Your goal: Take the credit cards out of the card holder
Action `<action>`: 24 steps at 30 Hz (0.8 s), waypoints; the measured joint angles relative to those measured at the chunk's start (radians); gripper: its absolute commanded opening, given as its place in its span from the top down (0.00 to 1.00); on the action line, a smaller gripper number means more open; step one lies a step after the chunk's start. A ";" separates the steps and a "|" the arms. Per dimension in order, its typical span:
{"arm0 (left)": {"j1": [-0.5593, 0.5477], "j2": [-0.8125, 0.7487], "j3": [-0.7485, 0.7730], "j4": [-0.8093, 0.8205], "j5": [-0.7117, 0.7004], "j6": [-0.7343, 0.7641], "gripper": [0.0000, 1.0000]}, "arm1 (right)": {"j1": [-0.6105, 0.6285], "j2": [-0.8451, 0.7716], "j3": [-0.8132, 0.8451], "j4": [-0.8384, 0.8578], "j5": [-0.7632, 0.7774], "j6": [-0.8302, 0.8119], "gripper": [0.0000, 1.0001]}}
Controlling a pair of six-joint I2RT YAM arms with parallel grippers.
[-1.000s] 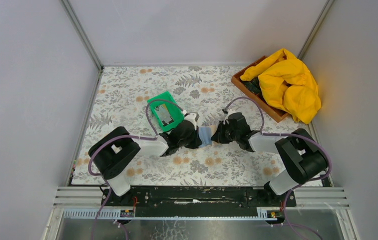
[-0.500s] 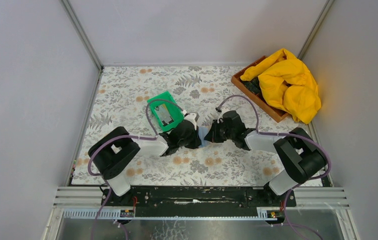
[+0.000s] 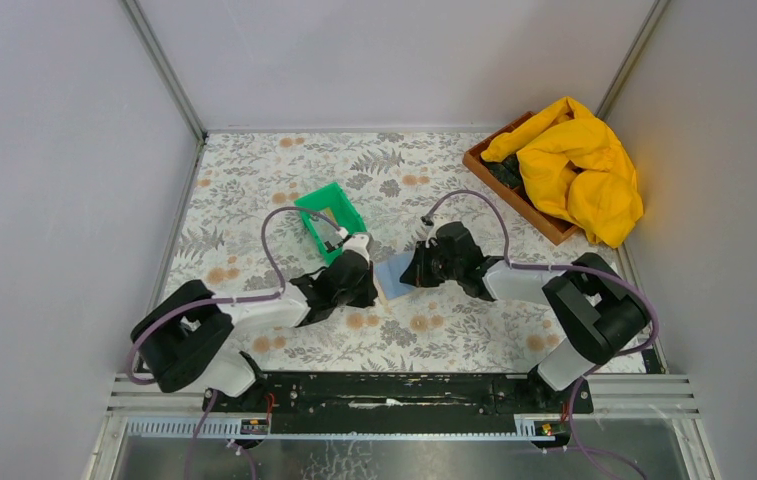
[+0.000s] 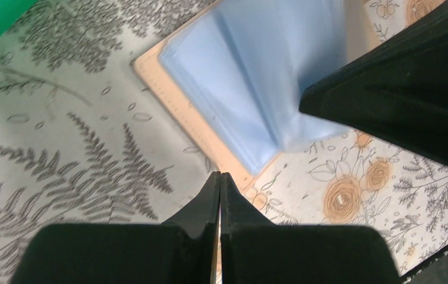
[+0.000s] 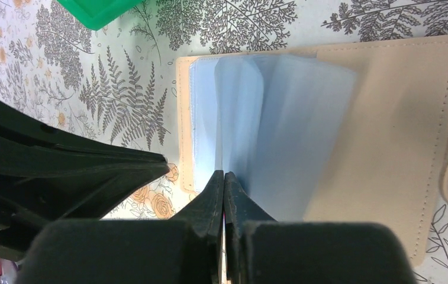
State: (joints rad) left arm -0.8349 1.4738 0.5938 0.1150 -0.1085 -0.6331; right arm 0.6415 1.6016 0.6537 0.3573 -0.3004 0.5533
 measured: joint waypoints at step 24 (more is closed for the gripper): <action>0.000 -0.219 -0.135 0.104 -0.084 0.048 0.86 | -0.046 -0.325 -0.082 -0.162 0.241 -0.154 0.46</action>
State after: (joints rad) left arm -0.8349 1.2545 0.4591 0.2188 -0.1925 -0.5854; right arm 0.5953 1.2762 0.5720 0.1955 -0.0597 0.3988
